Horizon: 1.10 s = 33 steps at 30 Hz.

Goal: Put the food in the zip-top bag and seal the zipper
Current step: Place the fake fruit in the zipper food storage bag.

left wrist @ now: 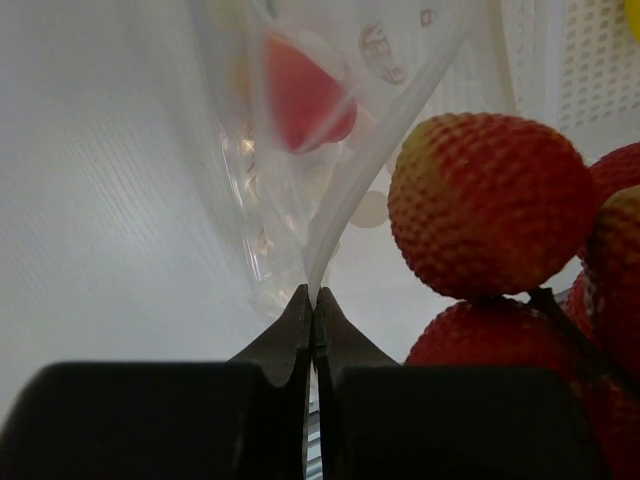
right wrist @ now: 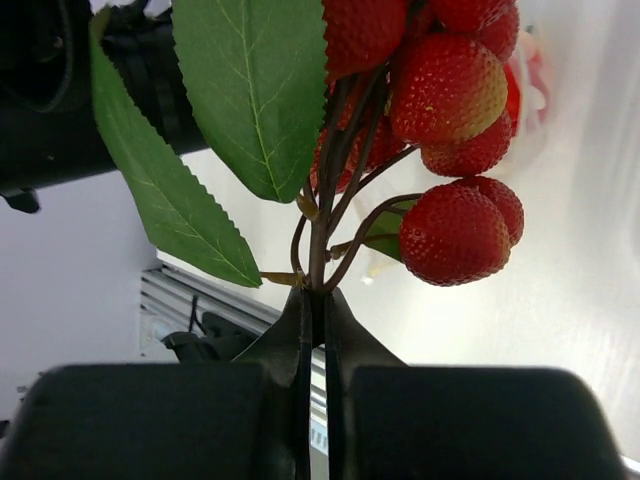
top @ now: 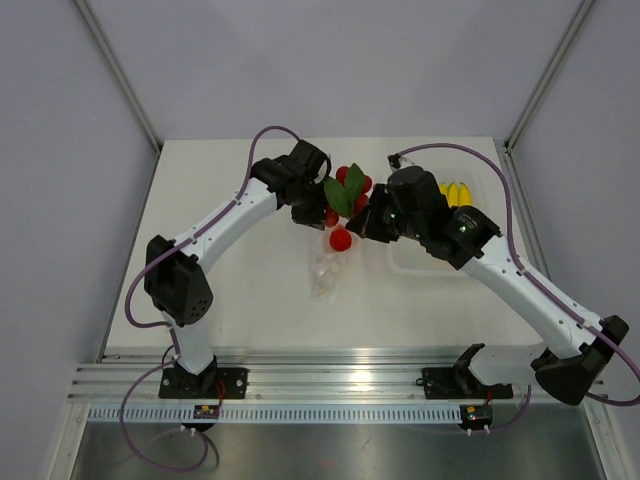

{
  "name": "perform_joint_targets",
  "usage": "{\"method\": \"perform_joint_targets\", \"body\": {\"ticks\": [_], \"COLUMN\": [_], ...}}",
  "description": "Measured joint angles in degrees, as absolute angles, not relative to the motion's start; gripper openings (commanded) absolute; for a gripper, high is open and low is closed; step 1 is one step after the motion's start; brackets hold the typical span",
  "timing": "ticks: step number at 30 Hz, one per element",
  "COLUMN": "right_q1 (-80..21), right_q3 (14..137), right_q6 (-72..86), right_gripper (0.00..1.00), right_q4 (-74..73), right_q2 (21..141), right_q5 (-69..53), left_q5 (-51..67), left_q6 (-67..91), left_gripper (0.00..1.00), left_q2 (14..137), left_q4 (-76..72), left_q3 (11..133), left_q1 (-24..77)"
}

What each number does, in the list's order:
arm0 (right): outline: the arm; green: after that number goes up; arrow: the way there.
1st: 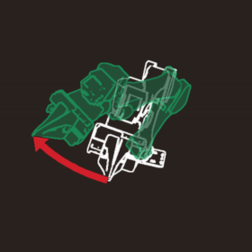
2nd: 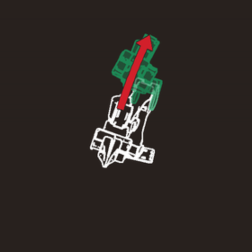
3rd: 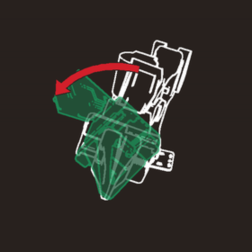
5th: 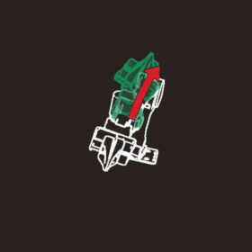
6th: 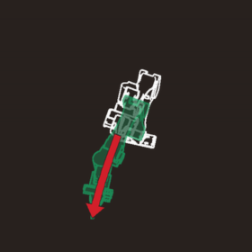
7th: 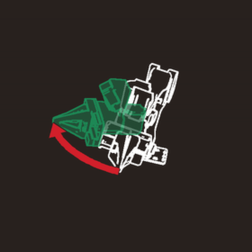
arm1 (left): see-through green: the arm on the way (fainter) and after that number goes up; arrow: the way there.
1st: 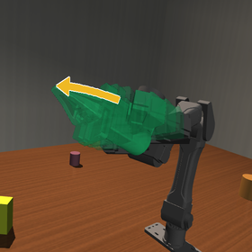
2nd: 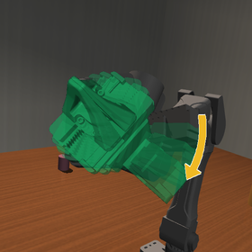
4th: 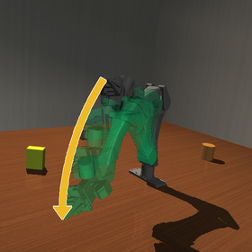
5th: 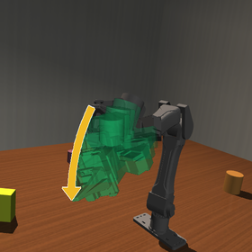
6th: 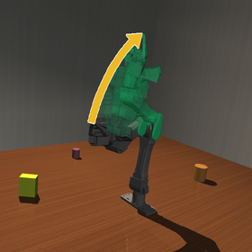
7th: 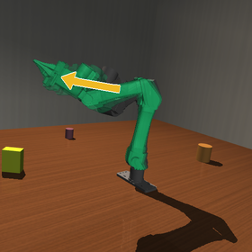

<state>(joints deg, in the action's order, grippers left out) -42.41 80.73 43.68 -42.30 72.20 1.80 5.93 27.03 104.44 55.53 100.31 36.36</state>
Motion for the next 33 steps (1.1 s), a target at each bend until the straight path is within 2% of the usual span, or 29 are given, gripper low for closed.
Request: {"method": "perform_joint_targets", "body": {"ticks": [9, 17, 33], "right_q1": [-43.35, -43.51, -43.51], "right_q3": [72.79, 64.71, 62.15], "right_q6": [53.82, 59.37, 61.21], "right_gripper": [0.00, 0.00, 0.00], "right_q4": [-30.98, -26.87, -25.10], "right_q2": [74.11, 75.37, 75.94], "right_q5": [0.60, -0.34, -4.16], "left_q5": [6.35, 7.84, 13.26], "left_q6": [27.31, 27.53, 27.70], "left_gripper": [0.00, 0.00, 0.00], "left_q2": [104.44, 104.44, 102.52], "left_q4": [54.50, 54.22, 51.81], "left_q3": [100.29, 100.29, 97.58], "left_q1": [36.25, 35.81, 33.28]}}
